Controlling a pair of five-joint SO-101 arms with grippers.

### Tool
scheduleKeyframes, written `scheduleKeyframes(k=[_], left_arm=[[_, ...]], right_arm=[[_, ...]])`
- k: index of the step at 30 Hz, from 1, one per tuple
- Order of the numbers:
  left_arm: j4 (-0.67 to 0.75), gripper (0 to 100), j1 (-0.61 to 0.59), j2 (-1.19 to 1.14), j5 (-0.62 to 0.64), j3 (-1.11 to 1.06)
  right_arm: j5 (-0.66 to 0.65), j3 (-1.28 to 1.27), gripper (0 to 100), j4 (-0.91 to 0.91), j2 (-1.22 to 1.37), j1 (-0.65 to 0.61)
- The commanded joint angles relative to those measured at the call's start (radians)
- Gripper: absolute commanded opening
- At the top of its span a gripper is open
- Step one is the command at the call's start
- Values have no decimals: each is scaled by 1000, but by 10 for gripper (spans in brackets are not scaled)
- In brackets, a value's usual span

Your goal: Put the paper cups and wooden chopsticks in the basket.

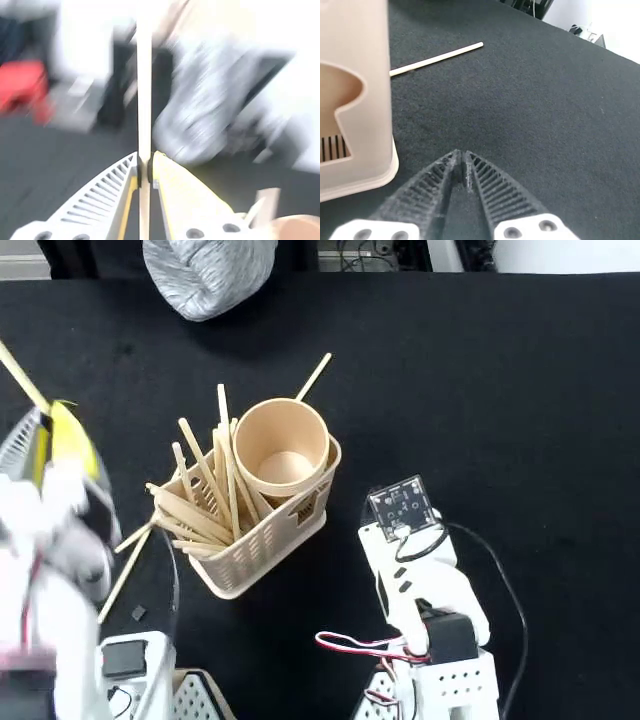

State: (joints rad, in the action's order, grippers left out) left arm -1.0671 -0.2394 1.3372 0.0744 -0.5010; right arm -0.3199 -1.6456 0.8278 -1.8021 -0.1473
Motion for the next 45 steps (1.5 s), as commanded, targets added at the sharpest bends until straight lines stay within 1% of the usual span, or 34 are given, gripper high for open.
scheduleKeyframes(k=[1, 5, 7, 12, 14, 16, 18, 20, 22, 27, 31, 34, 37, 41, 45], left_arm=[[127, 27, 240, 236, 32, -85], [189, 27, 437, 341, 26, -200], [206, 27, 489, 351, 25, -269], [203, 29, 487, 356, 23, -392], [158, 30, 487, 358, 15, -403], [83, 36, 487, 358, -34, -392], [18, 96, 487, 358, -77, -367], [-37, 180, 479, 358, -54, -331], [-84, 229, 443, 350, -15, -285], [-133, 234, 338, 348, -9, -180], [-175, 235, 208, 284, -11, -81], [-235, 235, 50, 127, -11, 5], [-278, 234, -85, -104, -14, 62], [-308, 231, -222, -411, -83, 116], [-301, 231, -331, -624, -150, 130]], right_arm=[[-8, 18, 12, -15, -91, 12], [-8, 18, 12, -15, -91, 12], [-8, 18, 12, -15, -91, 12], [-8, 18, 12, -15, -91, 12], [-8, 18, 12, -15, -91, 12], [-8, 18, 12, -15, -91, 12], [-8, 18, 12, -17, -91, 12], [-8, 18, 12, -17, -91, 12], [-8, 18, 12, -17, -91, 12], [-8, 18, 12, -17, -91, 12], [-8, 18, 12, -17, -91, 12], [-8, 18, 12, -17, -91, 12], [-8, 16, 12, -17, -91, 12], [-8, 13, 12, -18, -91, 12], [-9, 16, 12, -20, -91, 12]])
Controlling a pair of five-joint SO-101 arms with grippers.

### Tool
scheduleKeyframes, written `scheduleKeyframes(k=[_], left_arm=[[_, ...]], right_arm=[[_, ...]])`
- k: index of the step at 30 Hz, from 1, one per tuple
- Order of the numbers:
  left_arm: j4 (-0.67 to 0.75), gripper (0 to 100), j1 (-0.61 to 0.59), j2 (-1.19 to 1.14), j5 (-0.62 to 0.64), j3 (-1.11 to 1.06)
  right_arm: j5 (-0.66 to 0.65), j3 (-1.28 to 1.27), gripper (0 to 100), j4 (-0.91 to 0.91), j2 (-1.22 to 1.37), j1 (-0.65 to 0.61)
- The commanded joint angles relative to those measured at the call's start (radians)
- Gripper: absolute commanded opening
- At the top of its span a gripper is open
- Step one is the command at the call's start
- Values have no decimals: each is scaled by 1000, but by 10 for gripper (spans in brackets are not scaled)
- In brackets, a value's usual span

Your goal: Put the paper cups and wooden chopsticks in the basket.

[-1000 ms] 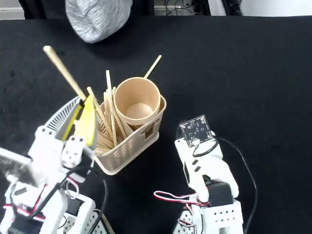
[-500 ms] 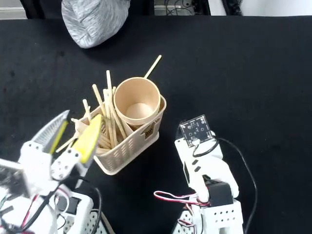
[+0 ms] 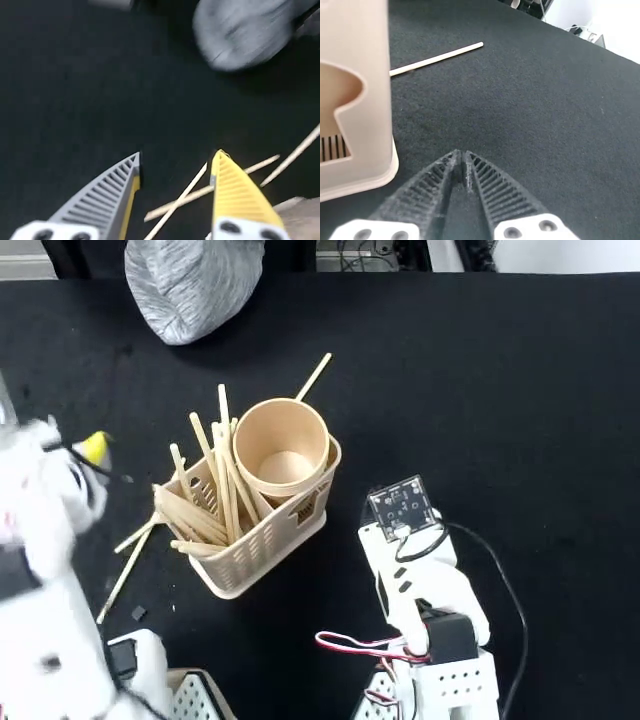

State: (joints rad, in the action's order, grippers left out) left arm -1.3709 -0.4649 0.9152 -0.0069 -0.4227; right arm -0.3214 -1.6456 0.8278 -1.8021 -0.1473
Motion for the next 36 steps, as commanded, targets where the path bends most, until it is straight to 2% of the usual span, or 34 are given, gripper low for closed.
scheduleKeyframes(k=[1, 5, 8, 14, 21, 27, 36], left_arm=[[3, 231, -116, -245, -101, 47], [5, 230, -110, -377, -229, -5], [20, 230, -56, -445, -361, -87], [230, 233, 30, -519, -528, -306], [305, 230, 137, -667, -548, -329], [397, 227, 150, -769, -548, -306], [423, 82, 154, -862, -549, -306]], right_arm=[[-8, 16, 12, -20, -91, 12], [-8, 16, 12, -20, -91, 12], [-8, 16, 12, -20, -91, 12], [-8, 15, 12, -20, -91, 12], [-8, 15, 12, -20, -91, 12], [-8, 16, 12, -20, -91, 12], [-8, 18, 12, -18, -91, 12]])
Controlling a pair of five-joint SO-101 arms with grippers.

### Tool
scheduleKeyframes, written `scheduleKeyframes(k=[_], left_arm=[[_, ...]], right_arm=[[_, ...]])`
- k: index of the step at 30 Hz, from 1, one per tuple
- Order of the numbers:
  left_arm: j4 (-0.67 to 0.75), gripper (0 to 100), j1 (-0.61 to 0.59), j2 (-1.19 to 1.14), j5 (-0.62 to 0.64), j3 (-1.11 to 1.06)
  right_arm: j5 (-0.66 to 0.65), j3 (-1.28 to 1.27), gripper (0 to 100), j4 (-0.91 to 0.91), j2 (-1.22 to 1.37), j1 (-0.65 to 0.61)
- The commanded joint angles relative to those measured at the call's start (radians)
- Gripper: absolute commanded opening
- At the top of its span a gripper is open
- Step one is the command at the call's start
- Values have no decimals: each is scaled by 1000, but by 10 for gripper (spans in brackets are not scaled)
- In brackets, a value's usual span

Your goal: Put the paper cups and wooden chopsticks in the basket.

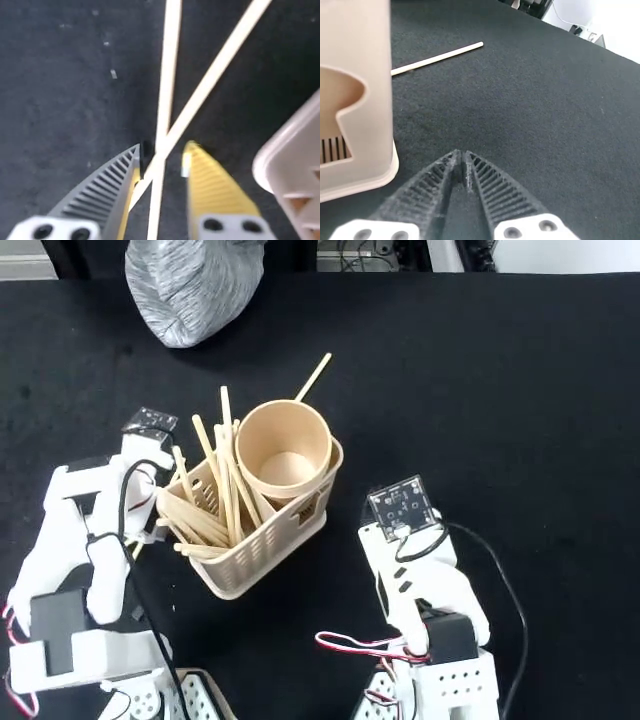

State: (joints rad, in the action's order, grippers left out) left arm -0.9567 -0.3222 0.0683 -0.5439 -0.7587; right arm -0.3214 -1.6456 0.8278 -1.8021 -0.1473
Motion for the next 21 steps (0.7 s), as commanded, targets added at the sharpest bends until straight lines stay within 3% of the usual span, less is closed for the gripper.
scheduleKeyframes(k=[1, 5, 21], left_arm=[[9, 69, 12, -21, -12, 30], [8, 27, 13, -31, -12, 25], [2, 29, -24, 9, -6, 30]], right_arm=[[-8, 18, 12, -18, -91, 12], [-8, 18, 12, -18, -91, 12], [-8, 16, 12, -18, -91, 12]])
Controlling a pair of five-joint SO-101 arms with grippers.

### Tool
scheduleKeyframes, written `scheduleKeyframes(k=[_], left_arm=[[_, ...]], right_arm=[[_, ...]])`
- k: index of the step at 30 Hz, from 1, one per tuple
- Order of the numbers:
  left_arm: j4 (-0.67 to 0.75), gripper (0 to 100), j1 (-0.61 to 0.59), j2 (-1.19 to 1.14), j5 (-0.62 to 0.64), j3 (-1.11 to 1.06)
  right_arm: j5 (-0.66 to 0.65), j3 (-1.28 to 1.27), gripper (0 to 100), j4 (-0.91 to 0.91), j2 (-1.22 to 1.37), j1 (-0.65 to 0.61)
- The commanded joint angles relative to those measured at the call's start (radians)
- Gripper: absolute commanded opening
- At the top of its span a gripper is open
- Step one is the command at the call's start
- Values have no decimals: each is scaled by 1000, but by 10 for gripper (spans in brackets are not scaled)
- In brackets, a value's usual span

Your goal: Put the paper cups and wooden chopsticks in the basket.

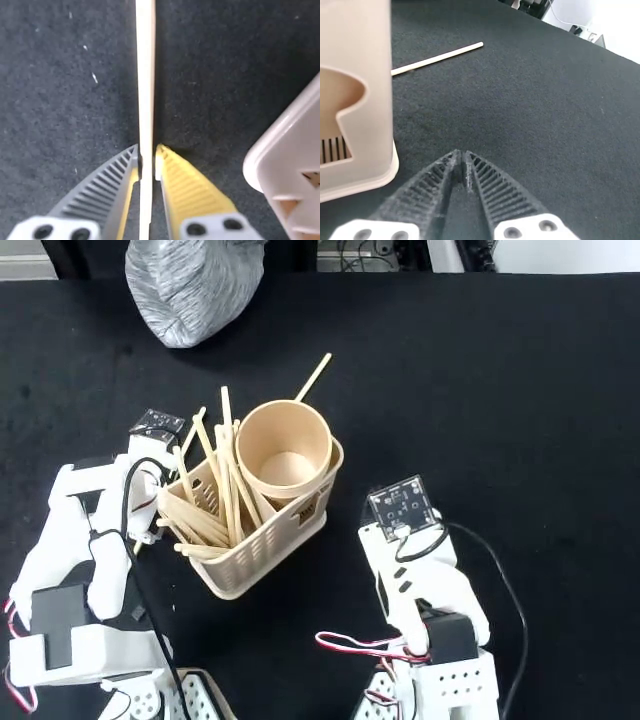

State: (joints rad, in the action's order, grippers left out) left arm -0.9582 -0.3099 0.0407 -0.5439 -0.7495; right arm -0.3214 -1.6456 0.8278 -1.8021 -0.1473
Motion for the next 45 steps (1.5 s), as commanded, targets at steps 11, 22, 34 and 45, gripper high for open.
scheduleKeyframes(k=[11, 22, 34, 45], left_arm=[[-135, 29, -134, 385, -5, 8], [-161, 29, -114, 799, 247, 16], [-18, 29, -50, 1252, 575, 108], [110, 29, 295, 1482, 700, 220]], right_arm=[[-8, 15, 12, -20, -91, 12], [-8, 16, 12, -20, -91, 12], [-8, 16, 12, -20, -91, 12], [-8, 16, 12, -18, -91, 12]])
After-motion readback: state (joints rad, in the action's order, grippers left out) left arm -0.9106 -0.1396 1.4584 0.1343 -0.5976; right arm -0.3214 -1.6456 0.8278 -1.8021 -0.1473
